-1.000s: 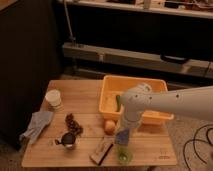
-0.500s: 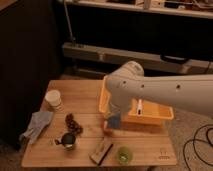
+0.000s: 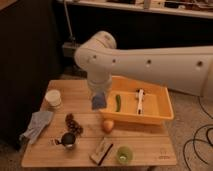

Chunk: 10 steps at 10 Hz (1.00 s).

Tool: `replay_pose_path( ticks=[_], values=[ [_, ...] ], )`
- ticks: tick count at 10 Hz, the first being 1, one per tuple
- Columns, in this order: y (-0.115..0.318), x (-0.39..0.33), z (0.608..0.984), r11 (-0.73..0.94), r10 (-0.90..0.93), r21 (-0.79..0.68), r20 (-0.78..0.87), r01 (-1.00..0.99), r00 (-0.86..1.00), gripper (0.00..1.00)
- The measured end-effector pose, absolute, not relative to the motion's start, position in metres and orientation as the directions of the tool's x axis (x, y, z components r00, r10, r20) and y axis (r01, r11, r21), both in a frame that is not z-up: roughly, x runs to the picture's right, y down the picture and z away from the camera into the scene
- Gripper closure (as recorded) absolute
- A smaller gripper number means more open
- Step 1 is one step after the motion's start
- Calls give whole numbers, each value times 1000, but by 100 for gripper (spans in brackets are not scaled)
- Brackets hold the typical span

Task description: Place sponge in paper cup

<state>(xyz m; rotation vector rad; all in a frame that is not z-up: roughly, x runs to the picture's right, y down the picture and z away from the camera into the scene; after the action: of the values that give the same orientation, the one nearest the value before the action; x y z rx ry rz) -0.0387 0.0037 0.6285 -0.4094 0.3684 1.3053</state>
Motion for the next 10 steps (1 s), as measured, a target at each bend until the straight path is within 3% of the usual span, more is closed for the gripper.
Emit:
replay_pose_path(
  ticks=[5, 10],
  values=[
    [-46, -112, 663, 343, 790, -182, -475, -922, 387, 100],
    [-48, -114, 665, 346, 788, -185, -475, -920, 392, 100]
  ],
)
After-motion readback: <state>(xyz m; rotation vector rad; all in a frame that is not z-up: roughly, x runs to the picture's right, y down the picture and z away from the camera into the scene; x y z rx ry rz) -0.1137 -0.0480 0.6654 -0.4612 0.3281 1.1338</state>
